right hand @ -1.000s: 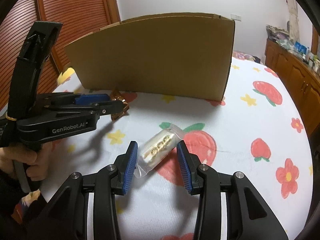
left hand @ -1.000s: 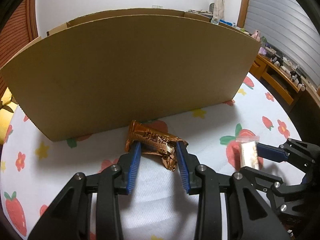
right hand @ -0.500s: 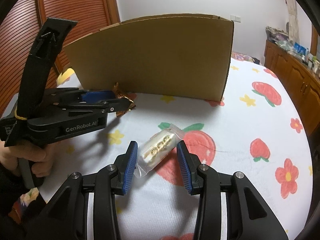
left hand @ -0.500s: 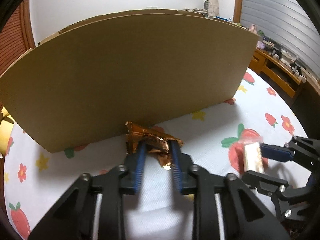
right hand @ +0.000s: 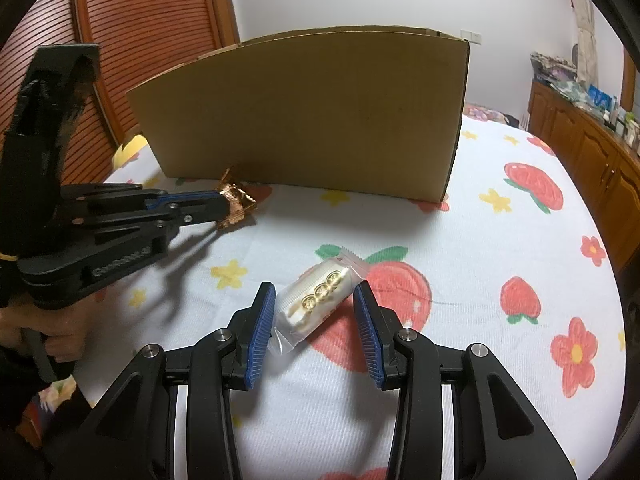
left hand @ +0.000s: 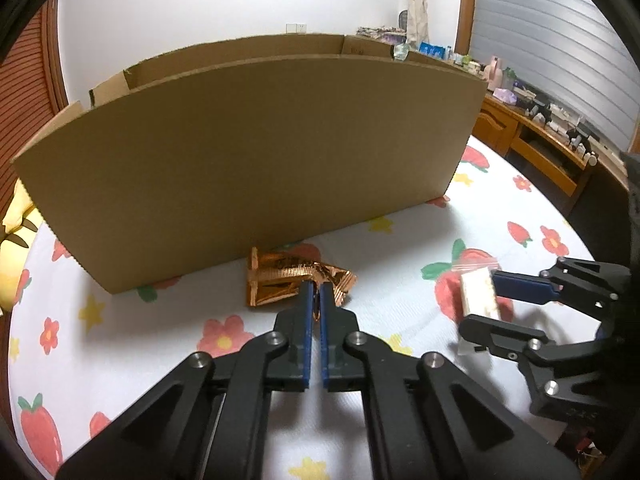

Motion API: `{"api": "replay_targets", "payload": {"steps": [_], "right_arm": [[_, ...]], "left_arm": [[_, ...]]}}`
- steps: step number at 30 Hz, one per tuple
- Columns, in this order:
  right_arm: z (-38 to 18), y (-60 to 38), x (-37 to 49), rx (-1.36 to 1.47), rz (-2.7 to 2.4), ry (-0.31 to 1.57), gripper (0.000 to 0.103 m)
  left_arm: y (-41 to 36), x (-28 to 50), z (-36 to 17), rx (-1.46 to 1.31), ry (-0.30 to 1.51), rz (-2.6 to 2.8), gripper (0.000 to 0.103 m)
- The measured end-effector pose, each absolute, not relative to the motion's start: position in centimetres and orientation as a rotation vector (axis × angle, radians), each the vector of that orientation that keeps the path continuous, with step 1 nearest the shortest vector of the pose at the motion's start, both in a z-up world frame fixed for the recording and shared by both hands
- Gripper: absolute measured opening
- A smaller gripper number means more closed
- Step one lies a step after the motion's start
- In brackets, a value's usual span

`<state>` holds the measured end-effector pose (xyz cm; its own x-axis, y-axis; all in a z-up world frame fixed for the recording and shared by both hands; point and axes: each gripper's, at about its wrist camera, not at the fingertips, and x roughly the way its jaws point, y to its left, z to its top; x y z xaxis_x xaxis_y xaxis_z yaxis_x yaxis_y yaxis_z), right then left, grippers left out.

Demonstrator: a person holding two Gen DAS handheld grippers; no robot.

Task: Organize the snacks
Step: 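Grasp the copper-wrapped bar with the left tool, then lift the copper bar with the left tool while the right tool grasps the white bar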

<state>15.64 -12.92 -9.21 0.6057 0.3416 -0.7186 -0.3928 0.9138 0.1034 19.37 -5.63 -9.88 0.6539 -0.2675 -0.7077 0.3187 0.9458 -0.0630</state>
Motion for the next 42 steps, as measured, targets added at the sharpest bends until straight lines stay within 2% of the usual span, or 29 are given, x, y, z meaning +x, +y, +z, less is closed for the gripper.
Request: {"api": "replay_targets", "payload": {"steps": [18, 20, 22, 25, 30, 31, 38, 42], "right_arm": [[-9.0, -13.3, 15.4, -0.060, 0.423, 0.802, 0.040], [-9.0, -13.2, 15.4, -0.060, 0.424, 0.802, 0.040], [-9.0, -13.3, 15.4, -0.060, 0.423, 0.802, 0.040], [-9.0, -13.2, 15.4, -0.060, 0.425, 0.804, 0.040], [-8.9, -13.2, 15.2, -0.058, 0.428, 0.803, 0.040], [-9.0, -13.3, 15.2, -0.058, 0.429, 0.803, 0.040], [-9.0, -13.3, 15.2, -0.055, 0.430, 0.801, 0.040], [-9.0, -13.3, 15.2, -0.055, 0.430, 0.801, 0.040]], "left_arm": [[-4.7, 16.4, -6.6, 0.045, 0.717, -0.366, 0.000], [-4.3, 17.0, -6.7, 0.013, 0.733, -0.366, 0.006], [-4.4, 17.8, -7.3, -0.004, 0.757, -0.356, 0.022], [-4.8, 18.8, -8.1, 0.008, 0.773, -0.337, 0.030], [-5.9, 20.4, -10.1, 0.053, 0.844, -0.325, 0.037], [-6.0, 20.5, -10.4, 0.057, 0.846, -0.319, 0.042], [-5.7, 21.0, -10.9, 0.065, 0.852, -0.323, 0.044], [-5.9, 20.7, -11.0, 0.103, 0.849, -0.327, 0.034]]}}
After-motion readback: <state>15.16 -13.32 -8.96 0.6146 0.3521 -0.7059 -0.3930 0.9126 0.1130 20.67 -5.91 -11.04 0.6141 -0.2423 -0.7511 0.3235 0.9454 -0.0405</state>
